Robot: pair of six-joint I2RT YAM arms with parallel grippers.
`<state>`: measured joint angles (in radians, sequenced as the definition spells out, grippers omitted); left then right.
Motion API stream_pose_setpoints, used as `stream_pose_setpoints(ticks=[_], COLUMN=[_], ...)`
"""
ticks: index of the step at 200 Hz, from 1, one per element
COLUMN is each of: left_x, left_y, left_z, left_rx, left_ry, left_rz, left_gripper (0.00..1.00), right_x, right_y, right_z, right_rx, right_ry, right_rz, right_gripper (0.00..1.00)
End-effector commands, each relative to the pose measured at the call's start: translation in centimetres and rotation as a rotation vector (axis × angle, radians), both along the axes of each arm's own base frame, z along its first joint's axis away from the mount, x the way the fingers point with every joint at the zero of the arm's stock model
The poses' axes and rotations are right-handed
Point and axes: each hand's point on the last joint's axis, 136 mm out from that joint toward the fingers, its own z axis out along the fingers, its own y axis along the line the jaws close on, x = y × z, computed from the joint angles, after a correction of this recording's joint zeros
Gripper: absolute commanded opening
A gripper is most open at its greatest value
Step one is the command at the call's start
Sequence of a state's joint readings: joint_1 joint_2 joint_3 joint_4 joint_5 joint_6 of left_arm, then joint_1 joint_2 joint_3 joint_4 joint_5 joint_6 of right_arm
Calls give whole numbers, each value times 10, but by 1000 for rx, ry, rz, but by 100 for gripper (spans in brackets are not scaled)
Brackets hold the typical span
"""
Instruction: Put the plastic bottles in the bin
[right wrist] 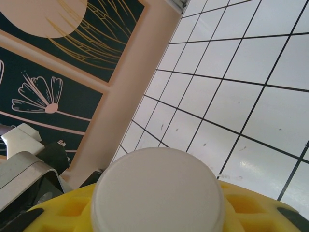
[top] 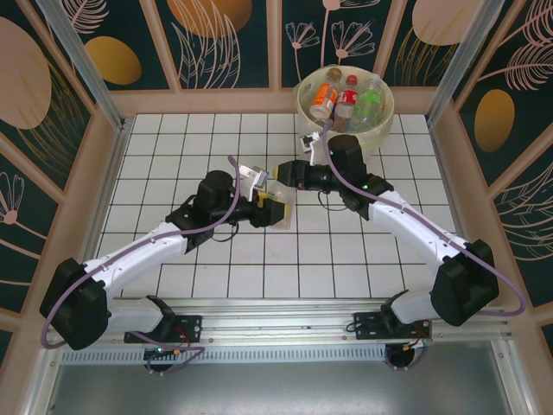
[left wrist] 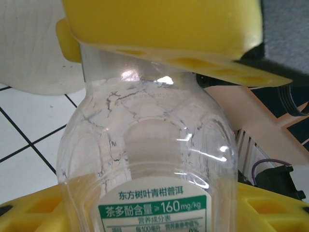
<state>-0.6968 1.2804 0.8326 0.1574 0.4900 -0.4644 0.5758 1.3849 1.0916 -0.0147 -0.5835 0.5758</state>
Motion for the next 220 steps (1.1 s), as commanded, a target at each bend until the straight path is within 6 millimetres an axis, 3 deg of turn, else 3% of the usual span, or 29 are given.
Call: stream_pose_setpoints(ticks=[1,33,63,75,98,129,161,220], left_x=[6,8,3,-2,-8,-11,-14,-15], left_y=[-8,-5,10,19,34,51,56,55], left_z=[19,33,72,87,96,90,77,66], left_rx=[-34,-39,-72,-75,-39,7,27,17], left_ry=[-57,-79,-172,-210,-242,-262,-240,-201], left_rz=[-5,20,65,81,116,169,179,176], left_gripper=[66,98,99,99,98,99,99,99], right_x=[-1,6,22,37,59,90,121,178], right_y=[5,-1,-20,-41,-71,-110,-139,-165], right_z=[23,32,61,80,111,147,175,176], right_rx=[32,4,-23,-17,3,12,-4,-104], right_ry=[-48,-85,-157,-189,-238,-305,-365,-398], right_rz=[8,-35,-117,-172,-234,-341,-438,-580], right_gripper=[34,32,32,32,32,33,33,33])
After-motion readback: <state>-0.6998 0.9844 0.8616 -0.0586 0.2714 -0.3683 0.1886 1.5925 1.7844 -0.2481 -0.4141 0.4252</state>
